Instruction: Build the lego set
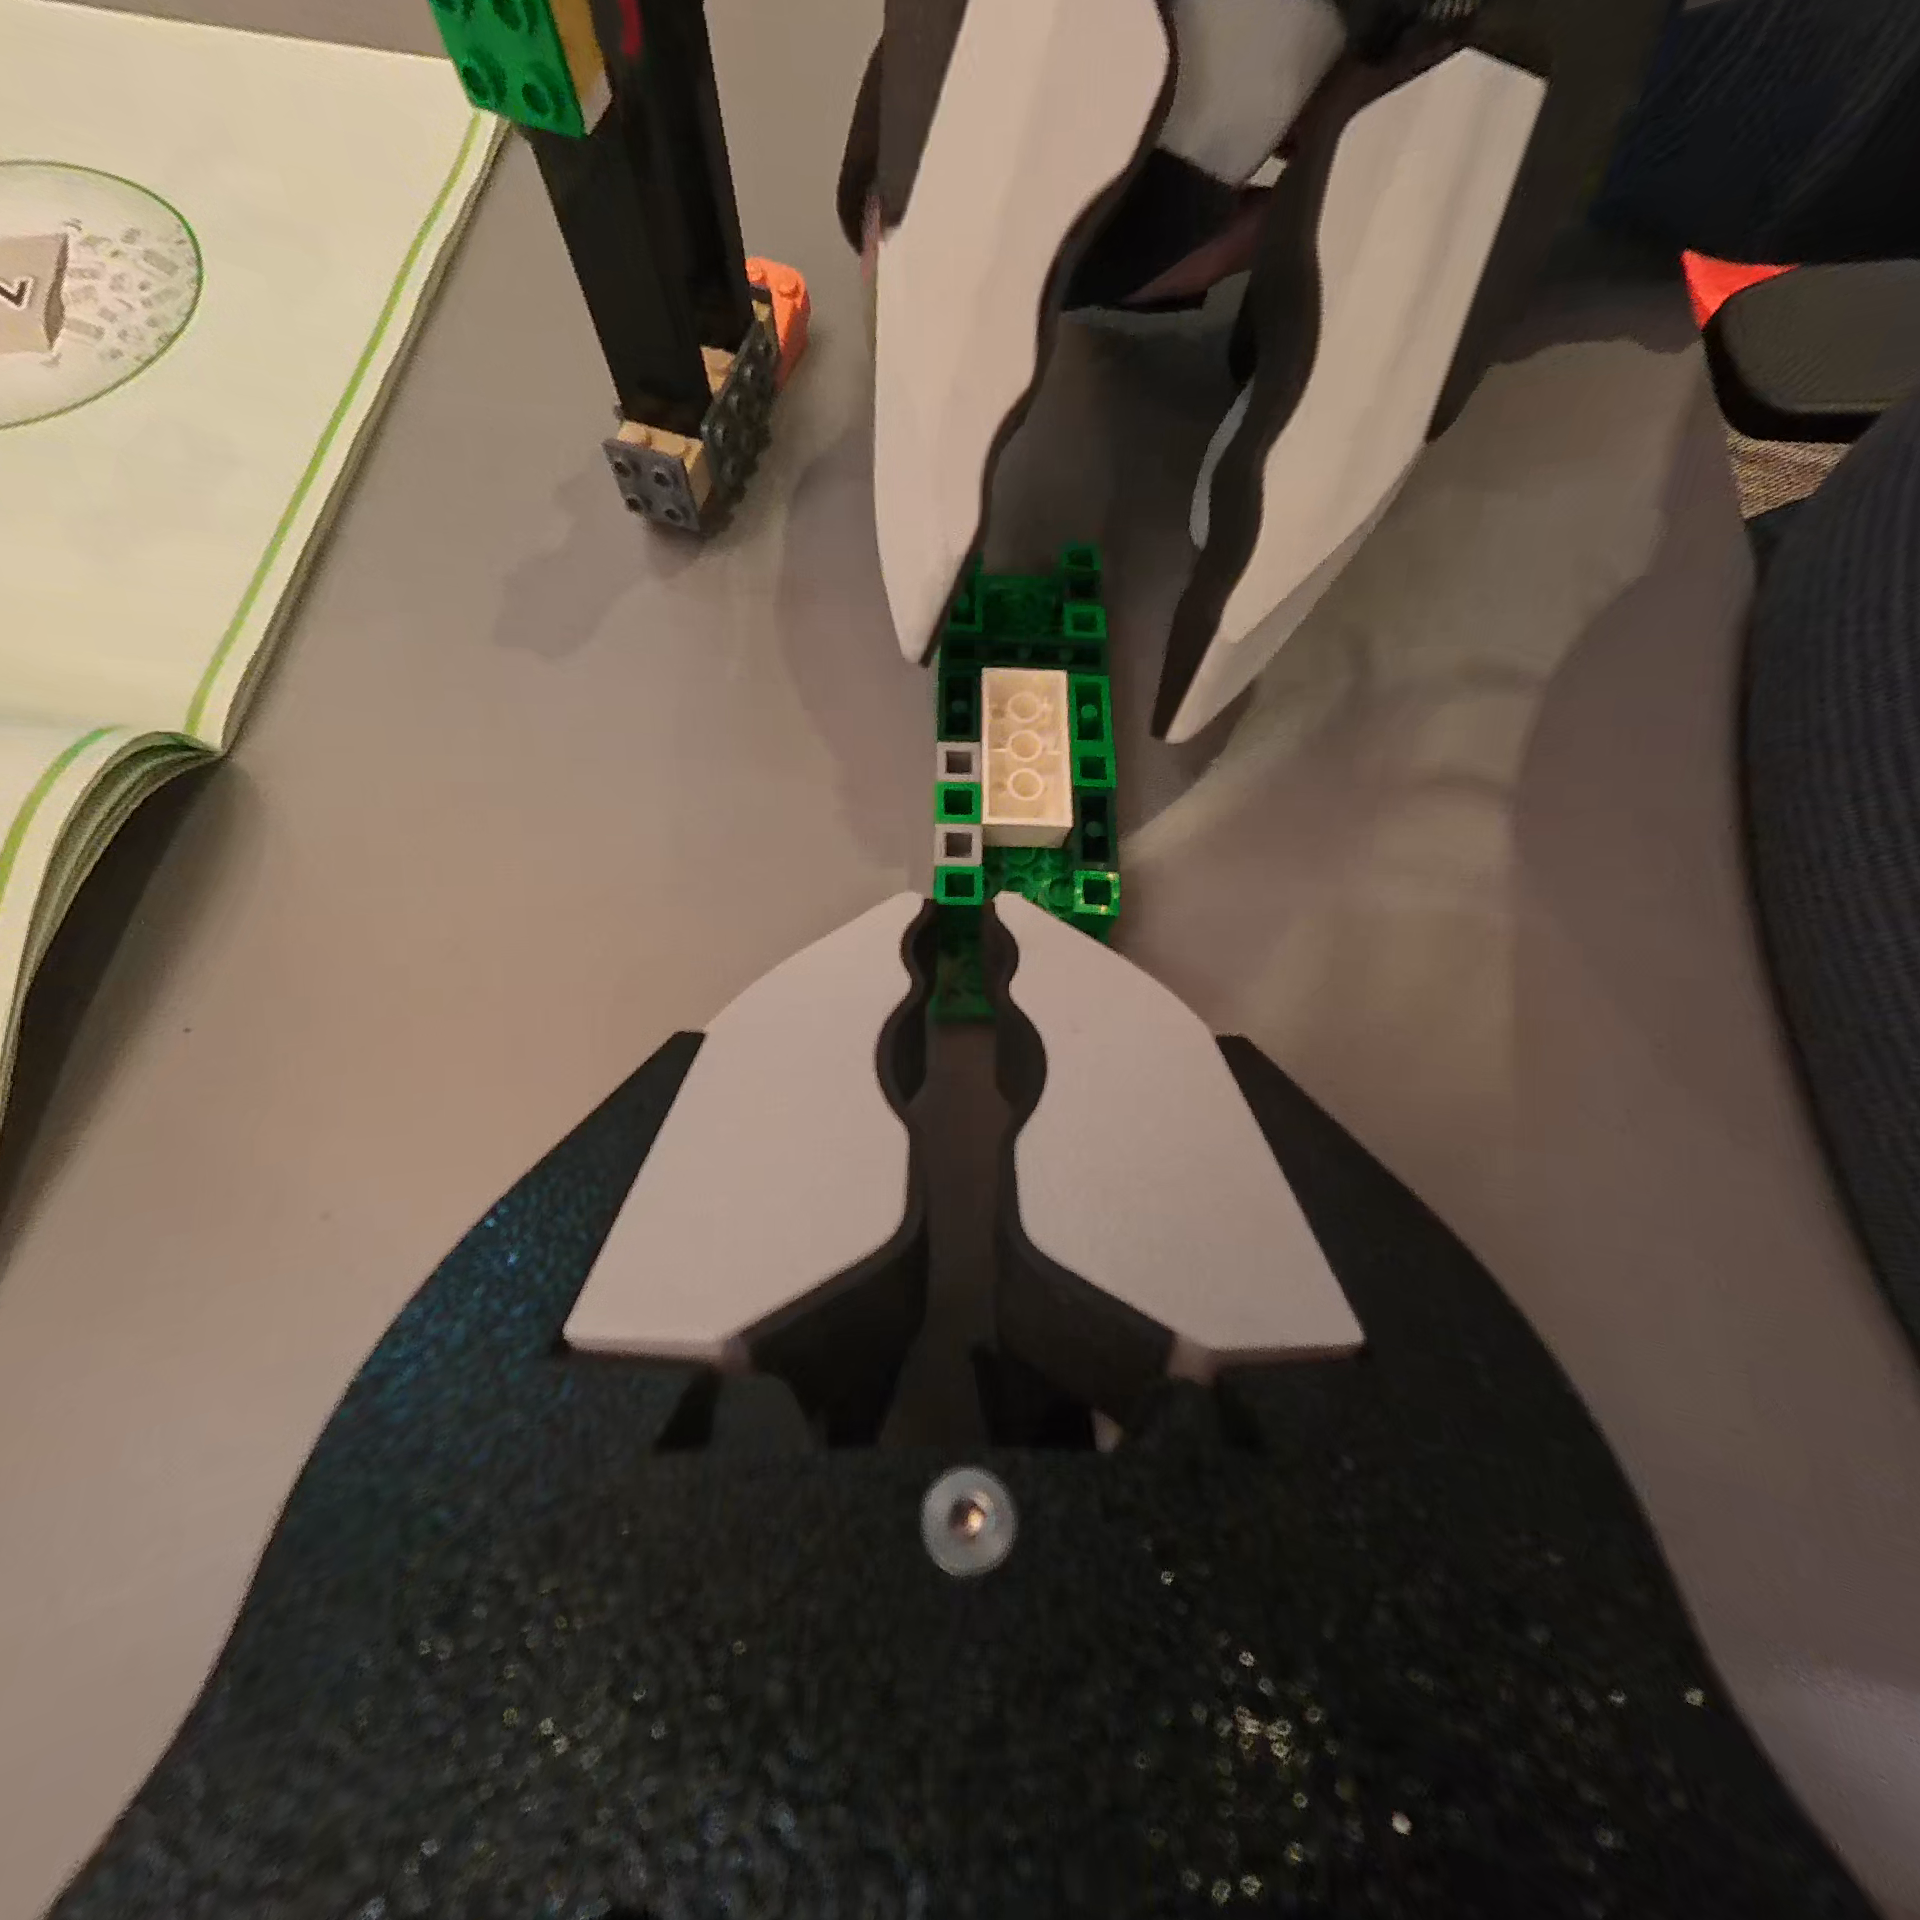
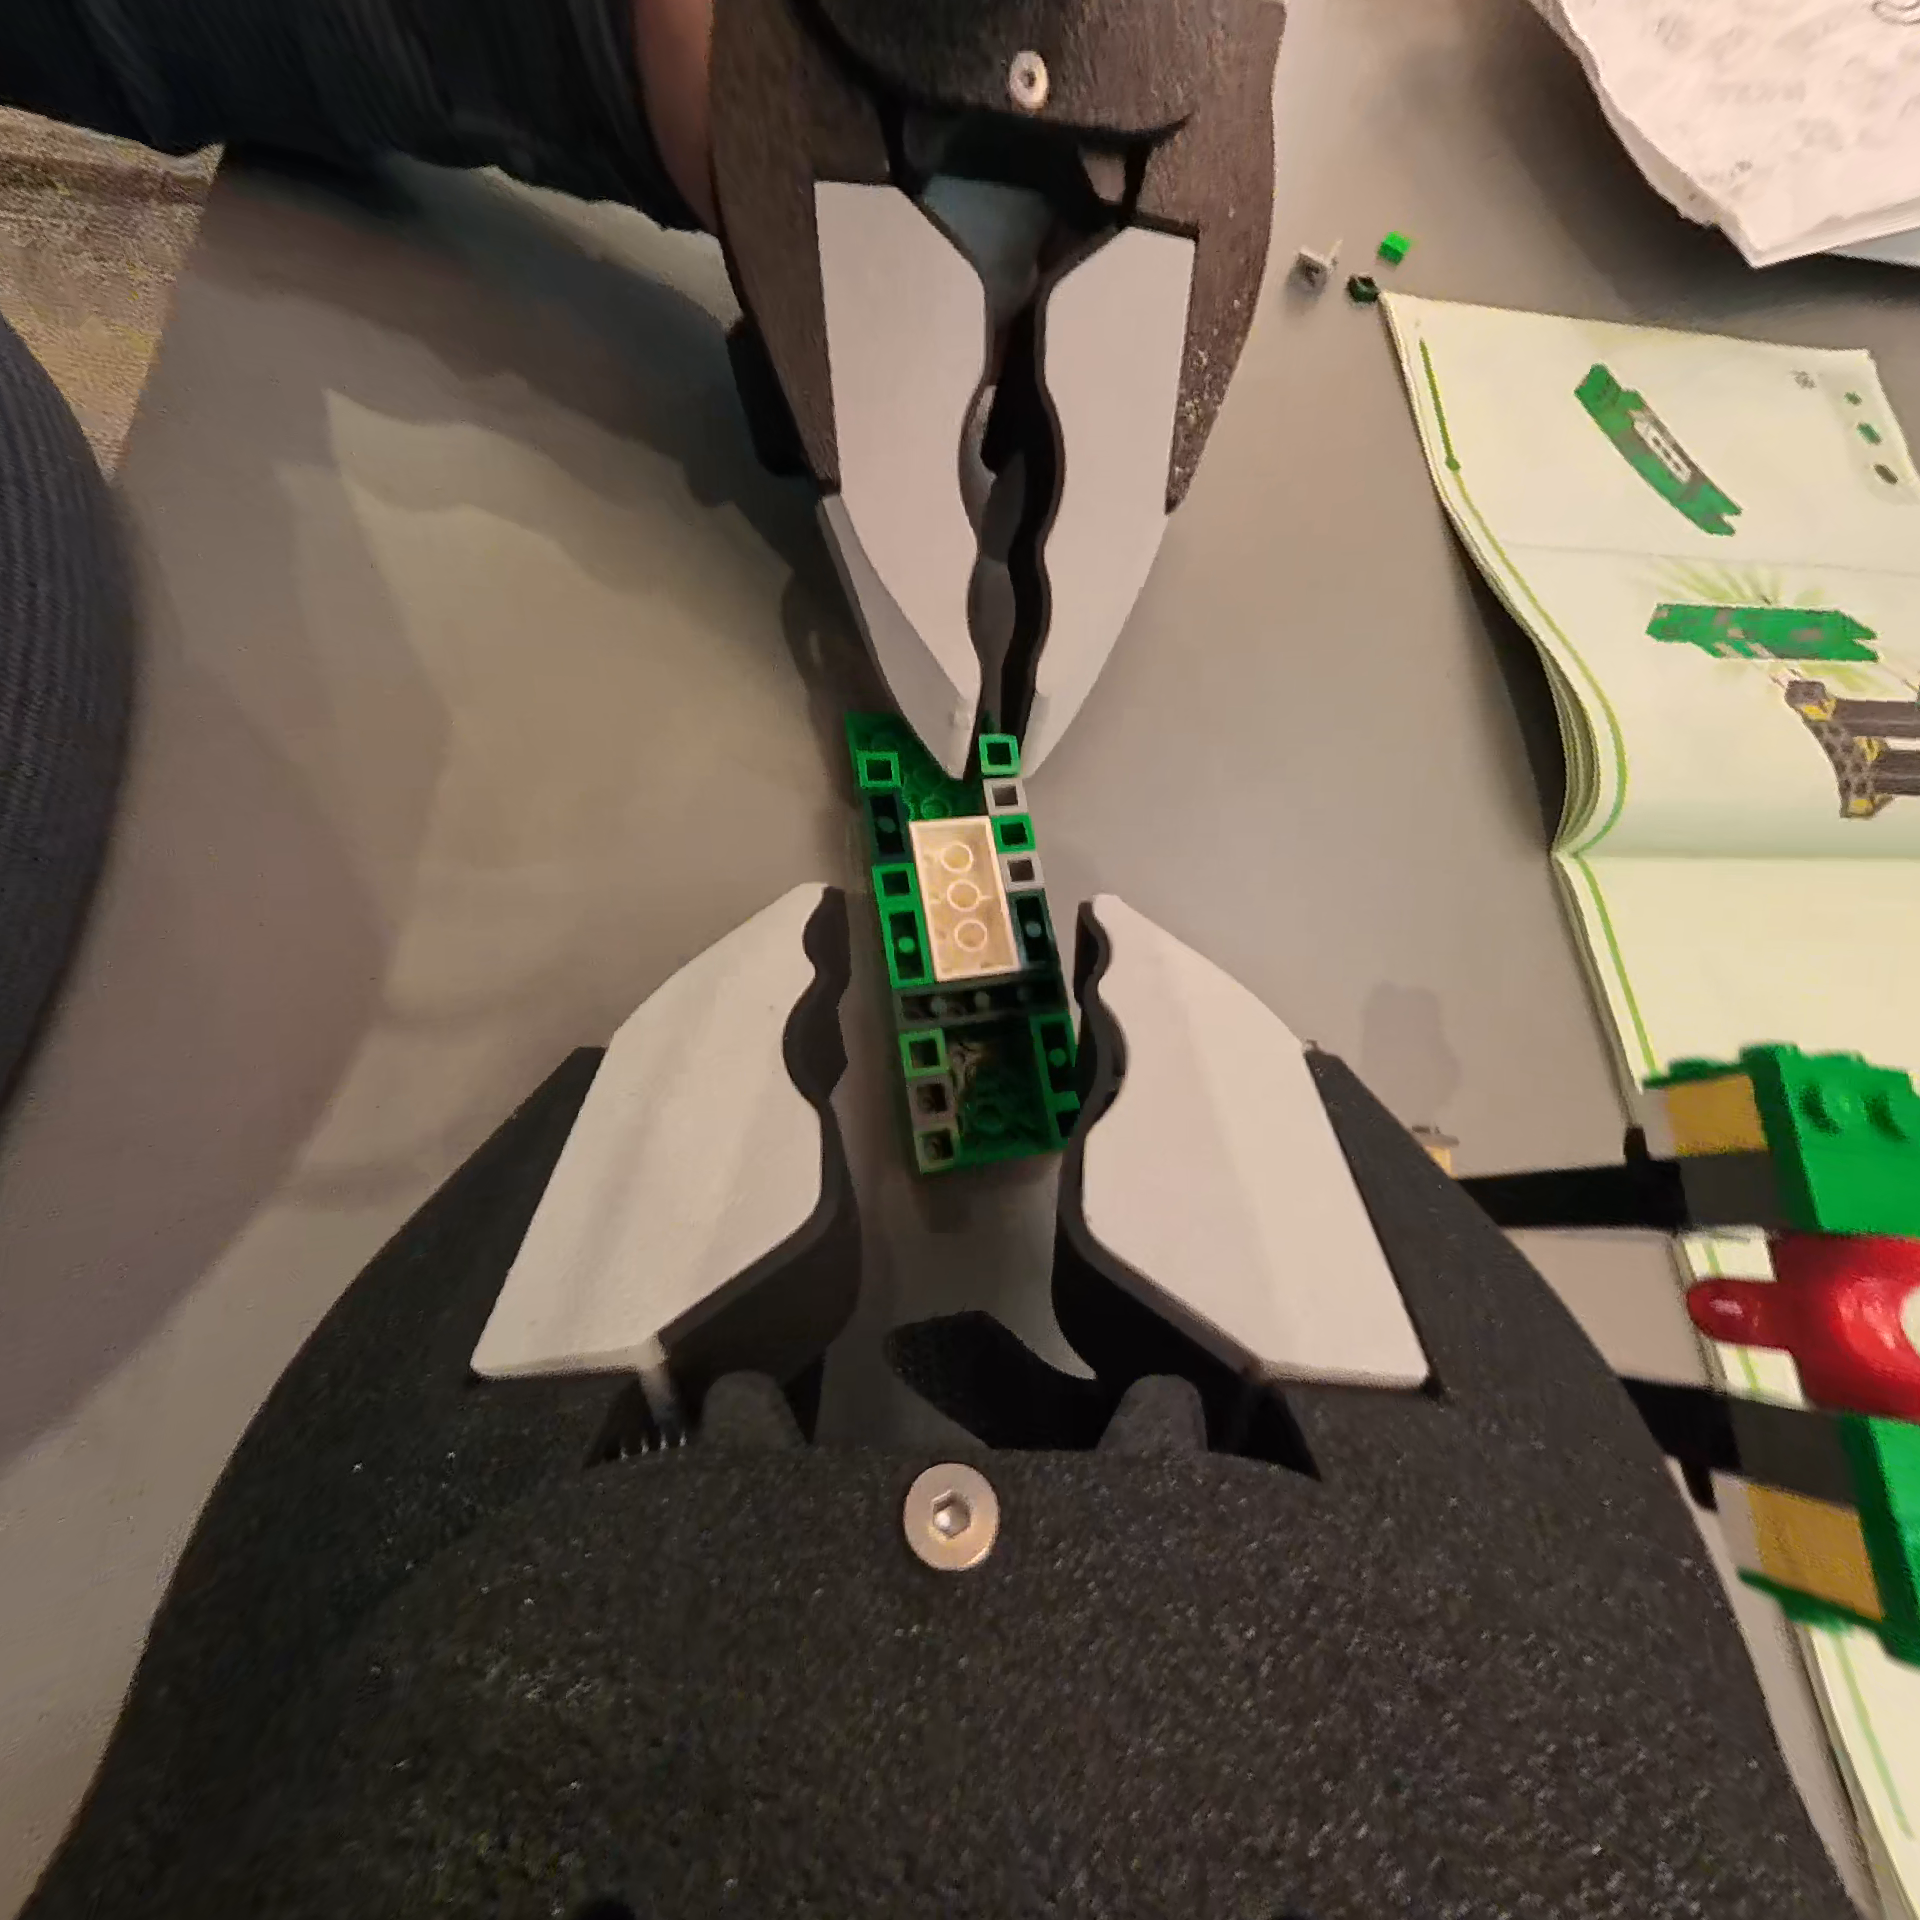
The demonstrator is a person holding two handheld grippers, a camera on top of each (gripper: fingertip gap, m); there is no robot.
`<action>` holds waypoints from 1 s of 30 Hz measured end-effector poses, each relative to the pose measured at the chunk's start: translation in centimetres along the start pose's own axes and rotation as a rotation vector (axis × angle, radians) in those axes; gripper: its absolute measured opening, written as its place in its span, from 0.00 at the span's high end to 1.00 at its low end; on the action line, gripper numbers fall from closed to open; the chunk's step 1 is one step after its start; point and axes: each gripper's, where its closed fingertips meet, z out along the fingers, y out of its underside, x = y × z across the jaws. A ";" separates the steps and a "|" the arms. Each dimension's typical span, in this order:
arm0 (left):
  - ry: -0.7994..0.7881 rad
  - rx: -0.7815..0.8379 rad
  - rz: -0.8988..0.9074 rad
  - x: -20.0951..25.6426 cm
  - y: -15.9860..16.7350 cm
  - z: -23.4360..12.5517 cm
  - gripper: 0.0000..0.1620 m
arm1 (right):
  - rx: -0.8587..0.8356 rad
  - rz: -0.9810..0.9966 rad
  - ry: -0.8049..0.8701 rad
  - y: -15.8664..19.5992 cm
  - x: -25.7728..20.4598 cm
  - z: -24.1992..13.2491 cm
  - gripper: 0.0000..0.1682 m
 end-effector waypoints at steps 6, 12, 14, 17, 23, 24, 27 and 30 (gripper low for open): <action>0.009 0.005 -0.004 0.1 -0.1 0.1 0.95 | -0.035 -0.010 -0.017 0.3 -0.1 1.2 0.80; 0.012 -0.011 0.003 0.1 -0.1 0.2 0.95 | -0.042 -0.006 -0.021 0.3 -0.1 1.3 0.80; 0.020 -0.013 0.000 0.2 -0.1 0.2 0.95 | -0.077 -0.017 -0.023 0.7 0.0 1.5 0.78; 0.024 -0.011 -0.003 0.2 -0.1 0.3 0.95 | -0.114 -0.025 -0.048 0.9 -0.1 1.8 0.72; 0.025 -0.011 -0.002 0.3 -0.1 0.3 0.95 | -0.141 -0.012 -0.112 1.0 -0.4 2.0 0.78; 0.028 -0.009 -0.003 0.3 -0.1 0.3 0.95 | -0.137 -0.012 -0.111 1.0 -0.5 2.0 0.79; 0.030 -0.003 -0.003 0.4 -0.1 0.2 0.95 | -0.118 -0.003 -0.103 0.9 -0.5 2.0 0.79; 0.035 0.006 -0.005 0.4 -0.2 0.2 0.95 | -0.089 0.018 -0.103 0.8 -0.6 1.9 0.79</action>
